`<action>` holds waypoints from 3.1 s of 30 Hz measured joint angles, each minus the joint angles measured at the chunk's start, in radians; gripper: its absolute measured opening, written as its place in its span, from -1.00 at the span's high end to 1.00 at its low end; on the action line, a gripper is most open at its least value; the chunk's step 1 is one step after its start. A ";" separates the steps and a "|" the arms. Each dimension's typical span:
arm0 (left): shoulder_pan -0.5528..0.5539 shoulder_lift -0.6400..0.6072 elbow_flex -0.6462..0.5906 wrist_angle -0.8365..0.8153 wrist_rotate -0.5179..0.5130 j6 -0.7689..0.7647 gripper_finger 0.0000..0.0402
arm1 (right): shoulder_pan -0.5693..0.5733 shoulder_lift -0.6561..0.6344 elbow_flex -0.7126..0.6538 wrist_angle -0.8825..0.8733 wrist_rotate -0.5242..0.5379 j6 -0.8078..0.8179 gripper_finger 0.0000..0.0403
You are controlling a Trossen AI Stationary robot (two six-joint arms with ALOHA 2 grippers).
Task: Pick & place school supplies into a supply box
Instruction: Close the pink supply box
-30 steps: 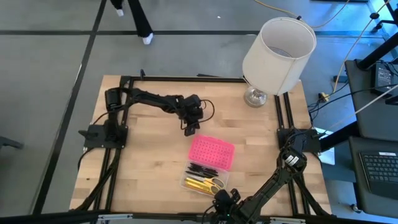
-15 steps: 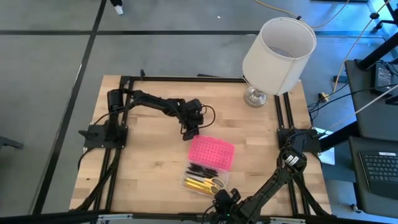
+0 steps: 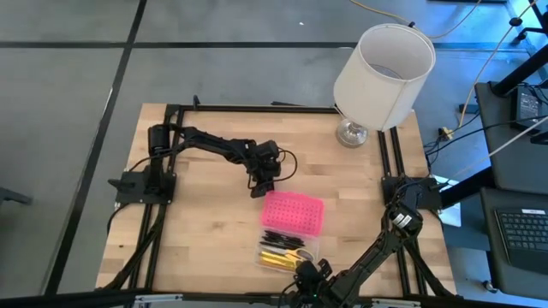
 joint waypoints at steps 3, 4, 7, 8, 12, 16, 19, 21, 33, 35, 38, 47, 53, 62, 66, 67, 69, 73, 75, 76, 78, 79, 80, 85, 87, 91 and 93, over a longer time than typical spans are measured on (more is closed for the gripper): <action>0.000 0.000 0.000 0.000 0.005 -0.014 0.99 | -0.002 0.000 0.000 -0.009 -0.006 0.002 0.98; 0.000 0.000 0.000 0.001 0.011 -0.015 0.99 | -0.005 0.000 0.000 -0.015 -0.026 0.005 0.98; 0.001 0.000 0.000 0.001 0.045 -0.019 0.99 | -0.023 -0.001 0.000 -0.039 -0.107 0.014 0.98; 0.001 -0.001 0.000 0.001 0.058 -0.022 0.99 | -0.028 -0.002 0.001 -0.047 -0.119 0.013 0.98; 0.000 -0.002 0.000 0.002 0.064 -0.041 0.99 | -0.038 -0.002 0.002 -0.074 -0.113 0.005 0.98; -0.001 -0.004 0.000 0.001 0.074 -0.041 1.00 | -0.042 -0.002 0.002 -0.081 -0.114 -0.001 0.98; -0.002 -0.010 0.000 0.003 0.075 -0.041 0.99 | -0.042 -0.002 0.002 -0.082 -0.113 -0.001 0.98; -0.002 -0.024 0.000 0.006 0.077 -0.041 0.99 | -0.043 -0.002 0.002 -0.082 -0.117 -0.001 0.98; -0.050 -0.146 0.001 0.004 0.070 -0.070 0.99 | -0.043 -0.002 0.001 -0.085 -0.117 -0.005 0.98; -0.081 -0.148 0.001 0.002 0.074 -0.072 0.99 | -0.043 -0.002 0.001 -0.085 -0.117 -0.006 0.98; -0.130 -0.149 0.001 0.003 0.082 -0.086 1.00 | -0.044 -0.002 0.001 -0.087 -0.117 -0.006 0.98; -0.227 -0.149 0.001 0.023 0.060 -0.143 0.99 | -0.044 -0.002 0.000 -0.087 -0.117 -0.007 0.98; -0.267 -0.150 0.021 0.056 0.060 -0.192 0.99 | -0.044 -0.001 0.000 -0.085 -0.117 -0.008 0.98; -0.324 -0.150 0.127 0.036 0.063 -0.206 0.99 | -0.044 -0.001 0.000 -0.083 -0.117 -0.011 0.98; -0.364 -0.150 0.130 0.034 0.061 -0.230 0.99 | -0.038 0.000 0.000 -0.083 -0.116 -0.012 0.98; -0.375 -0.150 0.130 0.034 0.057 -0.238 1.00 | -0.036 0.000 -0.001 -0.083 -0.112 -0.012 0.98; -0.396 -0.150 0.130 0.034 0.034 -0.251 0.99 | -0.031 0.001 -0.001 -0.083 -0.110 -0.012 0.98; -0.433 -0.150 0.130 0.035 -0.042 -0.255 0.99 | -0.030 0.001 -0.001 -0.083 -0.106 -0.012 0.98; -0.445 -0.150 0.130 0.035 -0.065 -0.269 0.98 | -0.028 0.001 -0.001 -0.082 -0.106 -0.012 0.98; -0.451 -0.150 0.130 0.034 -0.070 -0.278 0.98 | -0.027 0.001 -0.001 -0.078 -0.106 -0.013 0.98; -0.459 -0.150 0.130 0.035 -0.092 -0.284 0.98 | -0.021 0.000 -0.001 -0.075 -0.106 -0.011 0.98; -0.462 -0.150 0.130 0.035 -0.108 -0.287 0.98 | -0.018 0.000 -0.001 -0.075 -0.105 -0.010 0.98; -0.465 -0.150 0.130 0.035 -0.116 -0.287 0.98 | -0.014 0.000 0.006 -0.085 -0.106 -0.009 0.98; -0.466 -0.150 0.130 0.036 -0.116 -0.306 0.98 | 0.007 0.000 0.064 -0.146 -0.126 -0.009 0.98; -0.465 -0.150 0.130 0.040 -0.118 -0.306 0.98 | 0.012 0.000 0.094 -0.190 -0.125 -0.009 0.98; -0.466 -0.150 0.130 0.059 -0.118 -0.308 0.98 | 0.022 0.000 0.155 -0.268 -0.122 -0.008 0.98; -0.470 -0.150 0.130 0.067 -0.119 -0.321 0.98 | 0.030 0.000 0.195 -0.313 -0.127 -0.008 0.98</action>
